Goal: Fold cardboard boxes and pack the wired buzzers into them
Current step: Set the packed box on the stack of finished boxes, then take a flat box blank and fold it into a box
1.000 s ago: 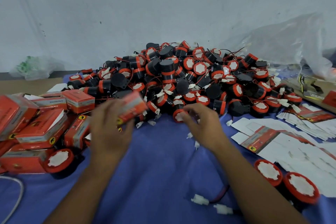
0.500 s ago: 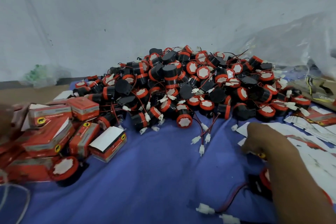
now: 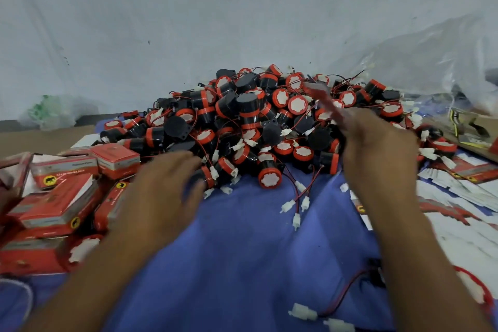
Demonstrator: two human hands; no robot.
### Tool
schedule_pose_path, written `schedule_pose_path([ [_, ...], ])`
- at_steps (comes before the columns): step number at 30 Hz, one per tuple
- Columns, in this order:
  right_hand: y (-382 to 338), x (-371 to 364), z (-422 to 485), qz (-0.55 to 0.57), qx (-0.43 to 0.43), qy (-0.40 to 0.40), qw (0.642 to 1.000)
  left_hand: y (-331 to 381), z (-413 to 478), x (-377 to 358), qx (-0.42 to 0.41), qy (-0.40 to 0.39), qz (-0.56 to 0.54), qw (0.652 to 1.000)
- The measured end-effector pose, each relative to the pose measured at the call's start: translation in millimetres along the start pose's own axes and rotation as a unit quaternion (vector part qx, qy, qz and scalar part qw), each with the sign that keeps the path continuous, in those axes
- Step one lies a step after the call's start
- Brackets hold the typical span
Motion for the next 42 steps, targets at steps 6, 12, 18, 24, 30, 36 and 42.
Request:
schedule_pose_path([
  [6,-47,-80,-22,-0.014,0.115,-0.227,0.967,-41,-25,-73,0.084,-0.148,0.178,0.969],
  [12,-52,-93,-28,0.032,0.149,-0.208,0.966,-107,-35,-79,0.103,-0.139,0.22,0.96],
  [18,-59,-82,-38,0.162,0.173,-0.103,0.966,-112,-25,-74,0.115,-0.12,0.183,0.969],
  [24,-101,-96,-63,0.231,0.284,-0.087,0.926,-5,-15,-53,0.078,-0.01,-0.431,0.899],
  [30,-106,-148,-91,0.34,0.209,-0.362,0.842,52,-14,-106,0.174,-0.08,-0.843,0.503],
  [36,-85,-156,-76,0.363,0.072,-0.361,0.856,63,-10,-105,0.128,-0.112,-0.889,0.426],
  [42,-86,-155,-78,0.492,-0.002,-0.386,0.78,77,-16,-93,0.057,-0.144,-0.893,0.422],
])
Point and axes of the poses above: each hand's wrist, its own z-axis towards the middle knuckle, its own x-axis out of the back of the hand, y = z × x, the point moved 9 cm from there along z, towards the middle knuckle, and after that the axes turned 9 degrees about -y, right-handed, at the moved point
